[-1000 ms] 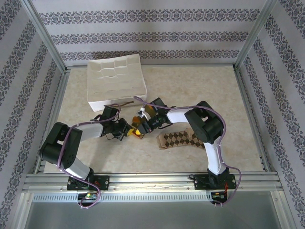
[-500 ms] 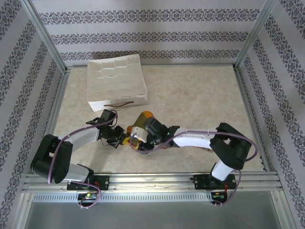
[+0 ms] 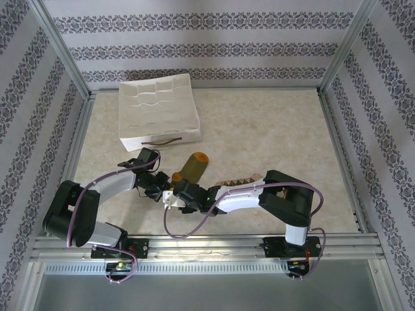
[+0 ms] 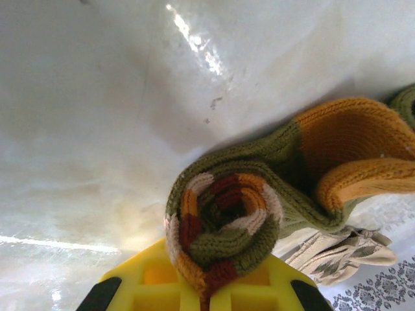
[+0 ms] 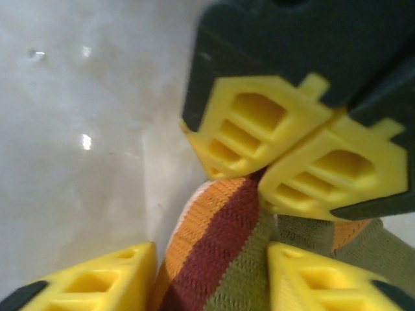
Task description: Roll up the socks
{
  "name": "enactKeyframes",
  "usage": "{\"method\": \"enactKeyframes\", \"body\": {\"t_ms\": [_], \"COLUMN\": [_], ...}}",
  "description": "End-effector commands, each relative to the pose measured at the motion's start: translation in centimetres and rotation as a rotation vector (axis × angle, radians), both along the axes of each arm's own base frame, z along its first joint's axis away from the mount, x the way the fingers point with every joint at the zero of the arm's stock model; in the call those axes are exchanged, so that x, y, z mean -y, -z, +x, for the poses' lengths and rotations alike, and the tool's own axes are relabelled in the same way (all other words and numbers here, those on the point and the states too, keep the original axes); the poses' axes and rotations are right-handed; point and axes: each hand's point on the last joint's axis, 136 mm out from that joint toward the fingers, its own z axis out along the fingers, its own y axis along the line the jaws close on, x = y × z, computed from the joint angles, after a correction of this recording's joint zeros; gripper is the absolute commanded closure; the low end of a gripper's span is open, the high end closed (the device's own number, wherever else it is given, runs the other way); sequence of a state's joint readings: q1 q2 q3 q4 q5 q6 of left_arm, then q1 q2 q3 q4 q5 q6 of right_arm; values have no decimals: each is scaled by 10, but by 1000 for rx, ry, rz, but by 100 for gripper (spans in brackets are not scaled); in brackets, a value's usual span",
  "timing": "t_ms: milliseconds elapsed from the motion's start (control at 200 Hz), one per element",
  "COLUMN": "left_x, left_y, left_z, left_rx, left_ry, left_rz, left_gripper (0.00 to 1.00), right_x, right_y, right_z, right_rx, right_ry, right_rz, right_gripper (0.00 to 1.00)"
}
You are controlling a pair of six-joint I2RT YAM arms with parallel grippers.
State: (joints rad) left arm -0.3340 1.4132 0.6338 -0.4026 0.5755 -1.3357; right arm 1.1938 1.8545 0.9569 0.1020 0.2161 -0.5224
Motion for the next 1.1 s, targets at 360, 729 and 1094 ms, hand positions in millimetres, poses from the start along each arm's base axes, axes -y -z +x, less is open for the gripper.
{"method": "enactKeyframes", "body": {"t_ms": [360, 729, 1094], "left_x": [-18, -10, 8], "left_y": [-37, -59, -36], "left_z": [17, 39, 39], "left_rx": [82, 185, 166], "left_ry": [-84, -136, -99], "left_rz": [-38, -178, -200], "left_gripper": [30, 31, 38], "right_x": [30, 37, 48], "right_y": [30, 30, 40], "right_z": [-7, -2, 15], "right_rx": [-369, -861, -1249], "right_ry": [106, 216, 362], "right_rz": [23, 199, 309], "right_gripper": [100, 100, 100]}}
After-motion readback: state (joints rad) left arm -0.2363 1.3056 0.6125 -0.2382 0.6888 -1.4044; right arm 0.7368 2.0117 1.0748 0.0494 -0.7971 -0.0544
